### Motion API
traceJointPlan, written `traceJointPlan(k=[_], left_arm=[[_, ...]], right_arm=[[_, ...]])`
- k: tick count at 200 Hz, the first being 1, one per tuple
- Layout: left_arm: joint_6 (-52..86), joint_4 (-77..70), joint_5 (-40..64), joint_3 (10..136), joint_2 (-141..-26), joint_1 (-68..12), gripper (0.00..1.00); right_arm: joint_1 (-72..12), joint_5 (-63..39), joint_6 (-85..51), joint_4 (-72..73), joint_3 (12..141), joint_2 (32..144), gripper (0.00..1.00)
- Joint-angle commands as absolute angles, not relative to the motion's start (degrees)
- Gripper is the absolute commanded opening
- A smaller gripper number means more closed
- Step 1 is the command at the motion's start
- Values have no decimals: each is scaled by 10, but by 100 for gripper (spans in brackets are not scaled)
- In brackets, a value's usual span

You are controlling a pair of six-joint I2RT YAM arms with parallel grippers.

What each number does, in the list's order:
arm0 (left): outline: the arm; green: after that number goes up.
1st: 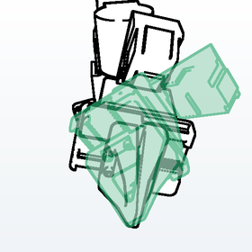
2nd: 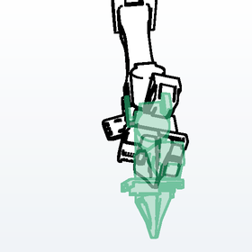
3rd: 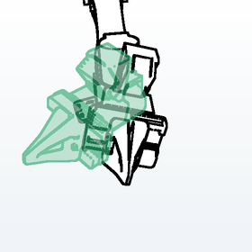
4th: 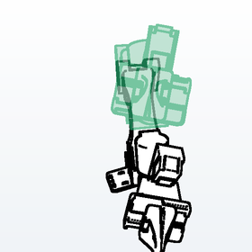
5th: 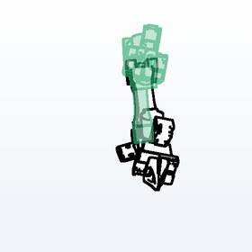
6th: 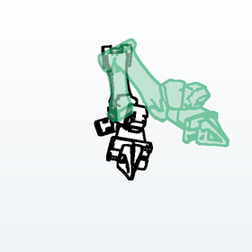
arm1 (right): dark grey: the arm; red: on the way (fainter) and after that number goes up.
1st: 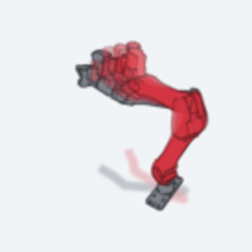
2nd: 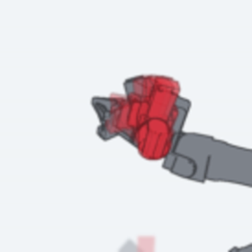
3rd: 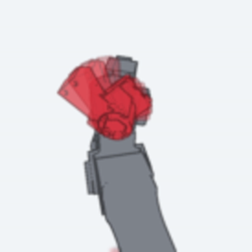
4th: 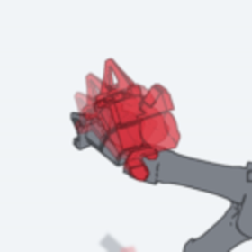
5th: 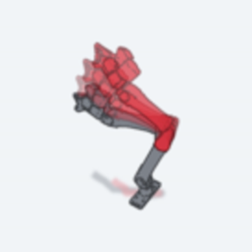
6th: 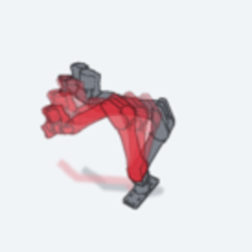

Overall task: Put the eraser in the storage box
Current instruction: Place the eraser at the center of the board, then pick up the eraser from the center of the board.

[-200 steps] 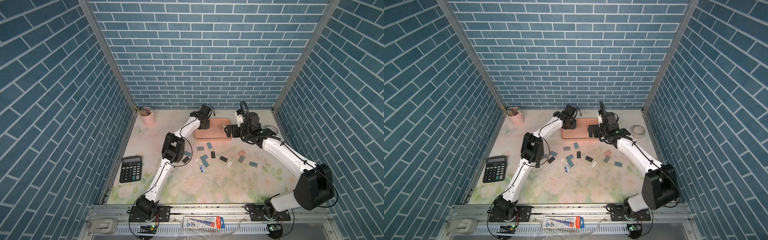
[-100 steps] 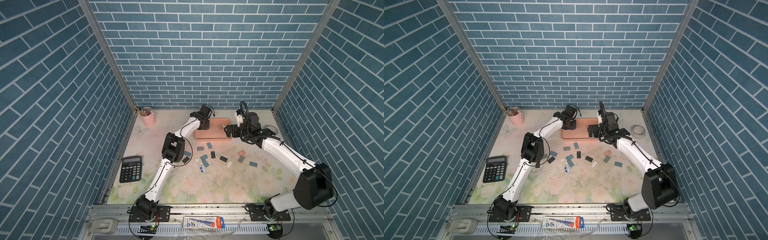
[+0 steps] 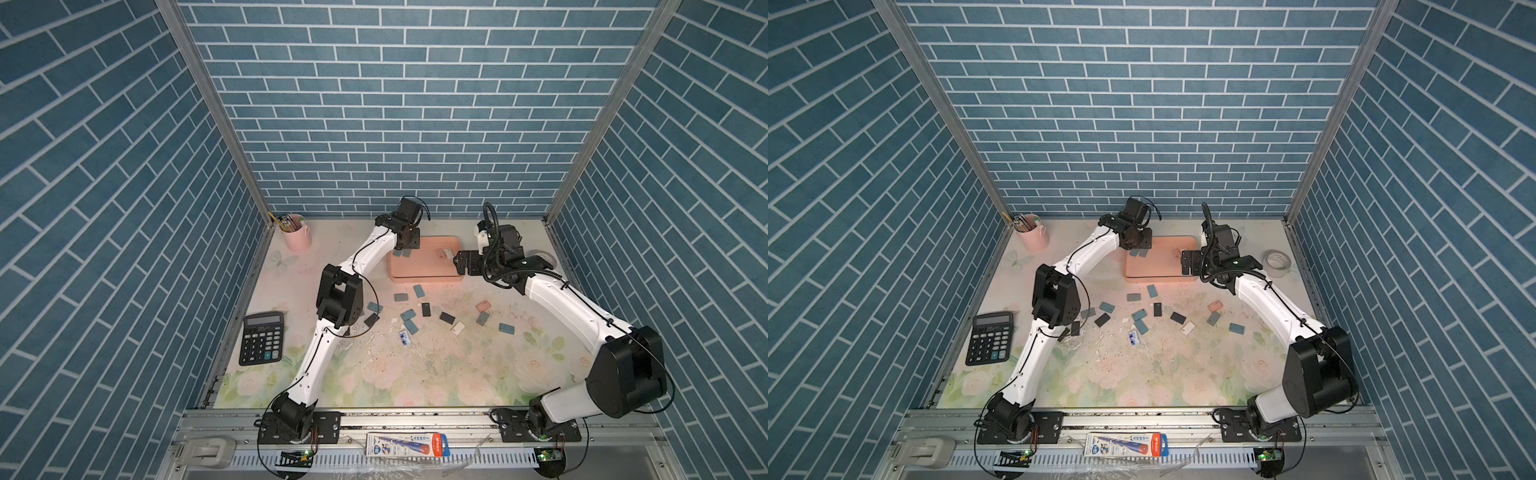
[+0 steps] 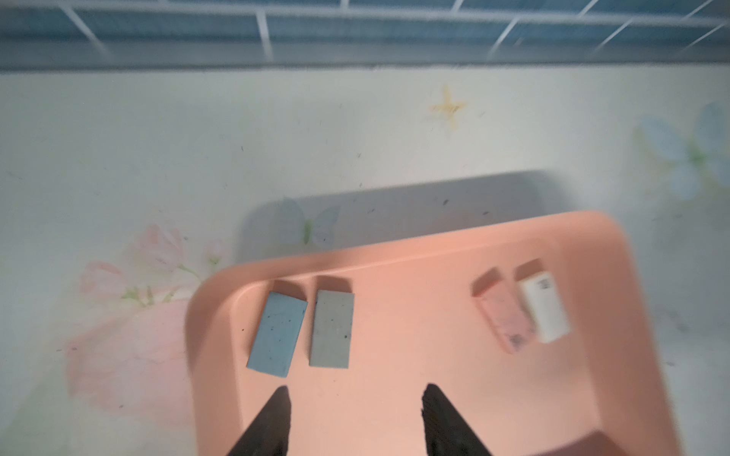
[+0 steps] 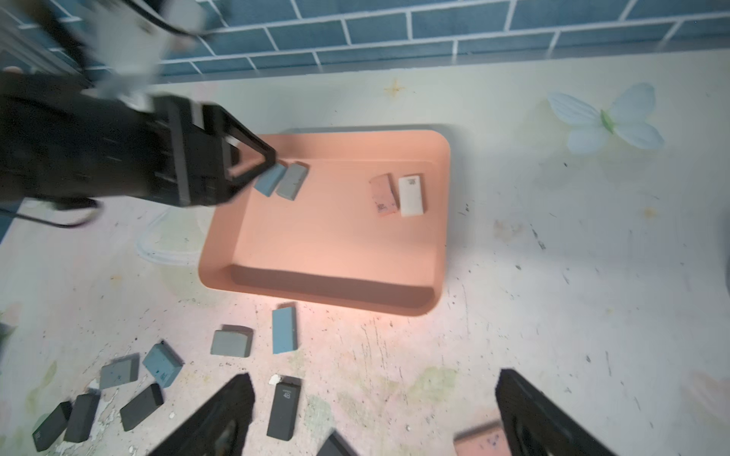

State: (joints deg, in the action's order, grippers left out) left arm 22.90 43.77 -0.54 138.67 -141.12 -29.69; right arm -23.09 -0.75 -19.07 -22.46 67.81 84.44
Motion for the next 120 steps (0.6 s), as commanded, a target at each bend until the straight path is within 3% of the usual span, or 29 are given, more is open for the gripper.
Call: traceJointPlan(k=[1,40,56,120], left_arm=[[219,432,5,1373,-1347,-307,61],[205,411,9,1277,-1245,-328,79],[204,381,12,1200,-1188,-341,99],[211,294,-38,942,-994,-403,100]], right_arm=[[-215,36,-234,-290,672,838,96],[-182,43,-265,-311,613,858,88],[-182,42,-274,-311,593,870,86],[-182,16,-381,-258,558,931,78]])
